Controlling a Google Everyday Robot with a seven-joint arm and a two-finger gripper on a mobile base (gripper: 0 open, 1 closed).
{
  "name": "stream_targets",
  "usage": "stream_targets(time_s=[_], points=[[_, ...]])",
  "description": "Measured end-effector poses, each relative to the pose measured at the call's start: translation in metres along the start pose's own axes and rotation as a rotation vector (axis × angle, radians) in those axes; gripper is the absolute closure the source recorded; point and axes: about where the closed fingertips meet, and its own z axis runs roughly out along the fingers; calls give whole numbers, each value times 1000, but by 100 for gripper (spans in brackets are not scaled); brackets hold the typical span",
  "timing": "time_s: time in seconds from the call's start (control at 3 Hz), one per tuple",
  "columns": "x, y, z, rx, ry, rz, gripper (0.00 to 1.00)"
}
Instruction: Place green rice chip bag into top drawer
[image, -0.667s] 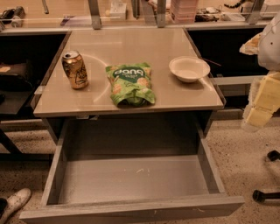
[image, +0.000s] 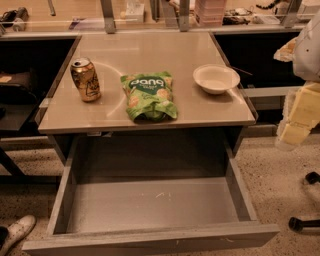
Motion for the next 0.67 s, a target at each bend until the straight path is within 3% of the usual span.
stream_targets(time_s=[0.33, 0.67], points=[[-22, -22, 14, 18, 61, -42, 0], [-53, -60, 39, 34, 128, -102, 0]])
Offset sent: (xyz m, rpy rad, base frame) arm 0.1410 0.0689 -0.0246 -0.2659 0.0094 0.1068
